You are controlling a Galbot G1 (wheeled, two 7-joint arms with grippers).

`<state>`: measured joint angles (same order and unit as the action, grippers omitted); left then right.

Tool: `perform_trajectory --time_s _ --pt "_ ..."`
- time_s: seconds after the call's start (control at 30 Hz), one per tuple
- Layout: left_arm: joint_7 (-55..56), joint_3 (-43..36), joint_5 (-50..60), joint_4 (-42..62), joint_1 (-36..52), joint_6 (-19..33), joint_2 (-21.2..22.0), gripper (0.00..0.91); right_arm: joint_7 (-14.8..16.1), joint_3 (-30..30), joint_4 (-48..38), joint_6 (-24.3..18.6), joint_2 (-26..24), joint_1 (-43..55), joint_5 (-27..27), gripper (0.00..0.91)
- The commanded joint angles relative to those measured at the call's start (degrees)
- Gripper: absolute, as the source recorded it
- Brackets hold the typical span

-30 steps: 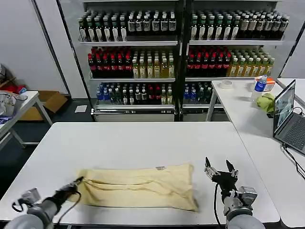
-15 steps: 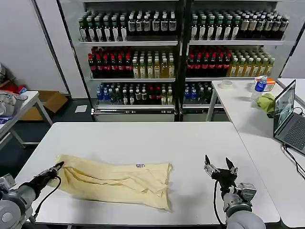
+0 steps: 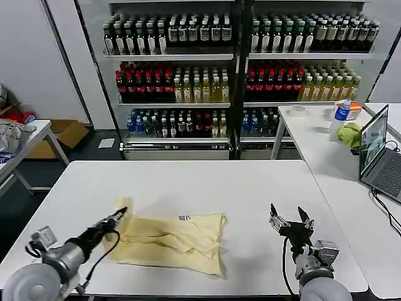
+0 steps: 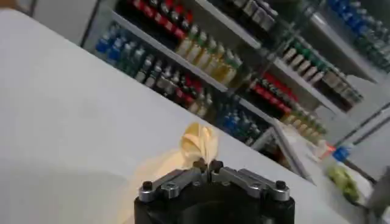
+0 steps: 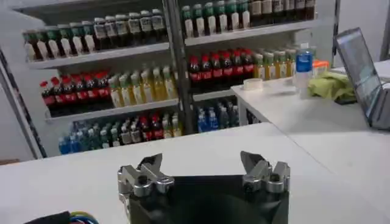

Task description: Fold and organize the clothes.

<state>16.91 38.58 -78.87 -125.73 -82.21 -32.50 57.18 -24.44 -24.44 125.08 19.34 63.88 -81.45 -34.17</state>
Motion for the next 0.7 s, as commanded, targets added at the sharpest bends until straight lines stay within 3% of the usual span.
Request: perform_trajectory --time_s 0.03,0.4,0.63,0.67,0.7 --pt "2.5 -11.9 -0.4 -2.9 4.7 0.5 3.9 0.020 0.0 0.4 0.0 0.0 -0.2 0.3 0.1 0.907" --pt "3.6 -22.8 7.2 0.7 7.5 1.3 9.8 0.020 0.3 0.7 0.2 -0.1 -0.8 0.6 0.2 0.907" --pt "5.2 -25.4 9.5 4.6 10.1 2.3 13.2 0.020 0.4 0.8 0.1 -0.2 -1.0 0.8 0.1 0.907" --pt "5.2 -25.7 9.9 4.9 10.3 2.3 13.4 0.050 0.4 0.9 0.1 -0.2 -1.0 0.8 0.1 0.907" --pt "5.2 -26.1 10.4 5.5 10.4 2.3 13.6 0.232 0.4 0.9 0.1 -0.2 -0.9 0.8 0.1 0.907"
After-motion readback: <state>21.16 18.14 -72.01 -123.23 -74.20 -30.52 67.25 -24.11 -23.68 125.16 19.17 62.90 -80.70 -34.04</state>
